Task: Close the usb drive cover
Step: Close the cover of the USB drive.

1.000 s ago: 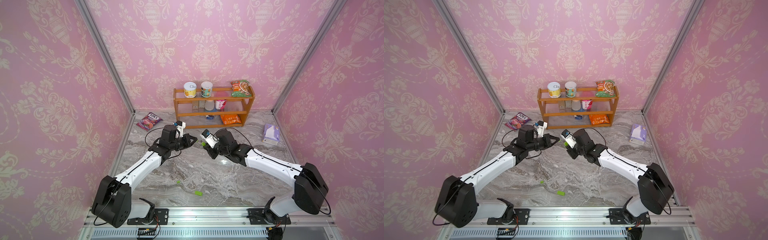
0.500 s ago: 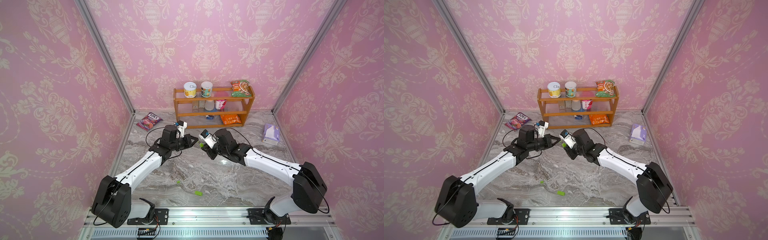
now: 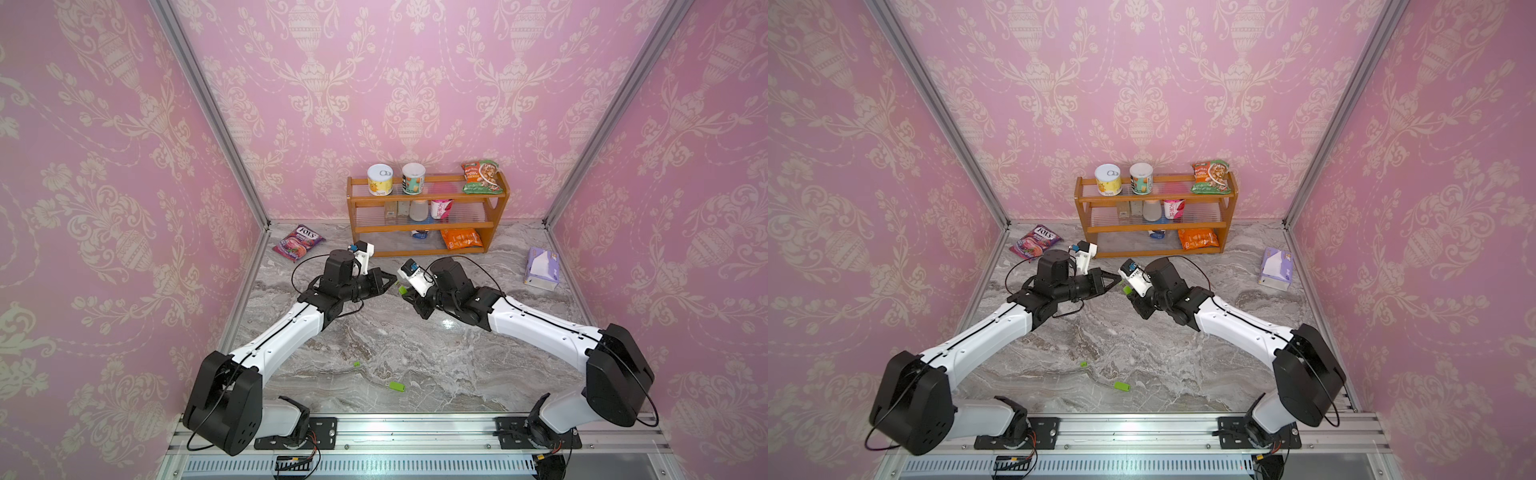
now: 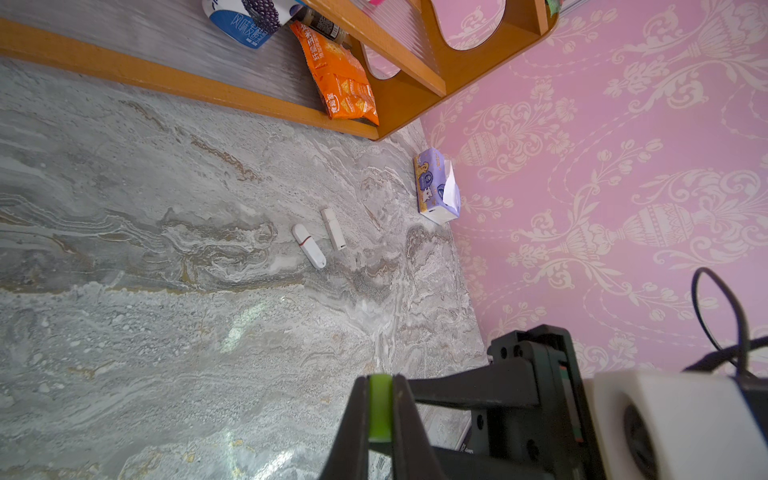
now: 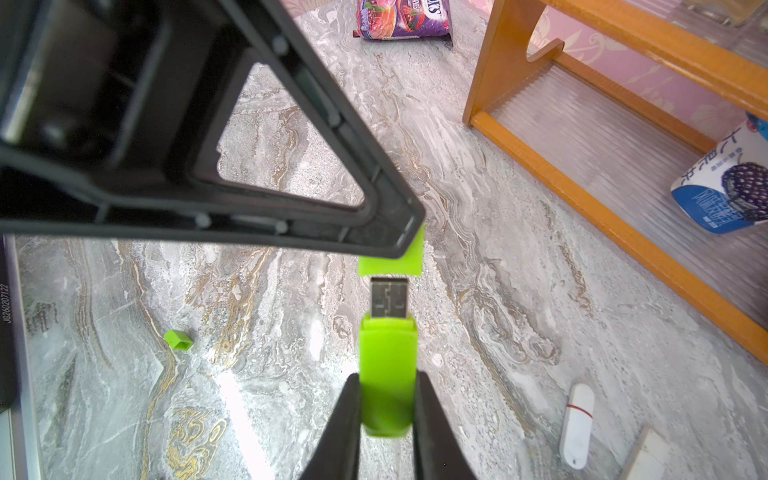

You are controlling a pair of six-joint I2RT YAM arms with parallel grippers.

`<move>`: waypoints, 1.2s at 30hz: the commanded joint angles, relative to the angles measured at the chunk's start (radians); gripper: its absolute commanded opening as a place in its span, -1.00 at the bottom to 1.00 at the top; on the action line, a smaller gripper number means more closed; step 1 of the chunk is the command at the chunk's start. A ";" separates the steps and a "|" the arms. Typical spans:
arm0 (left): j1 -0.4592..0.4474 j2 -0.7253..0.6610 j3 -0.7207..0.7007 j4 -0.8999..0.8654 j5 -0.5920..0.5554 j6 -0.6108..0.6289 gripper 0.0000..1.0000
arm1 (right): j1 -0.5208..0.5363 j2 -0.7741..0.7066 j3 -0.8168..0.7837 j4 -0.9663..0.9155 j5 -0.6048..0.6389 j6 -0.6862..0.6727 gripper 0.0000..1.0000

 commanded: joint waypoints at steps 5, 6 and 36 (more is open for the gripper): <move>-0.023 0.024 0.010 0.024 -0.014 0.027 -1.00 | -0.003 -0.002 0.036 0.039 -0.001 0.027 -1.00; -0.024 0.026 0.010 0.021 -0.017 0.029 -1.00 | -0.003 -0.004 0.036 0.040 0.000 0.027 -1.00; -0.082 0.090 0.059 -0.072 -0.045 0.066 -1.00 | 0.005 0.001 0.091 0.091 0.138 -0.005 -1.00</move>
